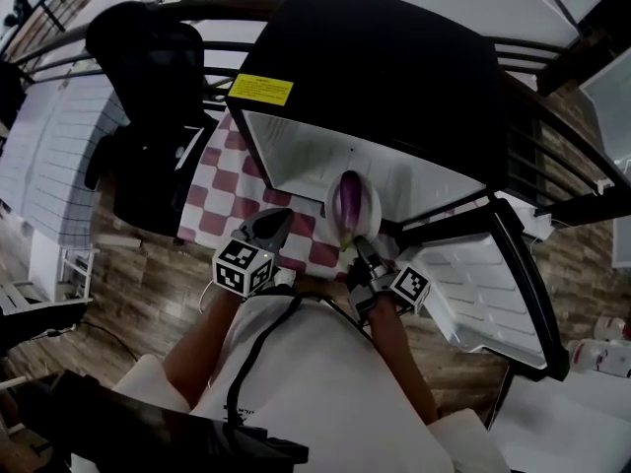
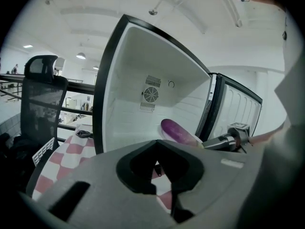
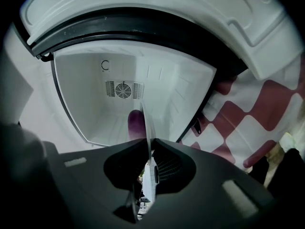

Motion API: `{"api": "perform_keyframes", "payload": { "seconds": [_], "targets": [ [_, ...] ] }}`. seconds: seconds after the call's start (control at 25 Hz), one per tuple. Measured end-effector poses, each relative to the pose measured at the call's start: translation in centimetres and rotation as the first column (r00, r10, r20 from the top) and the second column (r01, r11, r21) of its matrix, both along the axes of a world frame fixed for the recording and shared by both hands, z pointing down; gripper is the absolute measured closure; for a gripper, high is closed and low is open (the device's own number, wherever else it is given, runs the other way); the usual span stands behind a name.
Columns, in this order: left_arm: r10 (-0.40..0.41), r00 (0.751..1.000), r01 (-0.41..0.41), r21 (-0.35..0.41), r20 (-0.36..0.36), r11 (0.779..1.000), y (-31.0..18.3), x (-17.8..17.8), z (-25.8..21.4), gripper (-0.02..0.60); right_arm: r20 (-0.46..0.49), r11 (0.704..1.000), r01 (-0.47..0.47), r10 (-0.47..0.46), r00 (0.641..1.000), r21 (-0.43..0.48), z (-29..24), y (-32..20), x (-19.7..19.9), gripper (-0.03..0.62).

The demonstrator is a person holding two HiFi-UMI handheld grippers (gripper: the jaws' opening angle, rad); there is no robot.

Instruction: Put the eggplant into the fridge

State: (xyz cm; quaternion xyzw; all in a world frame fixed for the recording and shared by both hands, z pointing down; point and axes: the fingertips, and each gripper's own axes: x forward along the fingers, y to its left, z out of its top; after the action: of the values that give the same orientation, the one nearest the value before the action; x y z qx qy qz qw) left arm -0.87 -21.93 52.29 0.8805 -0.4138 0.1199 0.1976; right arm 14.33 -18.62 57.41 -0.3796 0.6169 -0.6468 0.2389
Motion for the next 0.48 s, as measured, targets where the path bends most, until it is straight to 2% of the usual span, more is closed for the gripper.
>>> {"api": "perform_keyframes", "payload": {
  "seconds": [0.48],
  "targets": [
    [0.103,0.995,-0.103,-0.020,-0.001,0.994,-3.5,-0.9,1.0,0.577,-0.030,0.989,-0.140,0.139,0.990,-0.043,4.3,-4.3,0.3,0.552]
  ]
}}
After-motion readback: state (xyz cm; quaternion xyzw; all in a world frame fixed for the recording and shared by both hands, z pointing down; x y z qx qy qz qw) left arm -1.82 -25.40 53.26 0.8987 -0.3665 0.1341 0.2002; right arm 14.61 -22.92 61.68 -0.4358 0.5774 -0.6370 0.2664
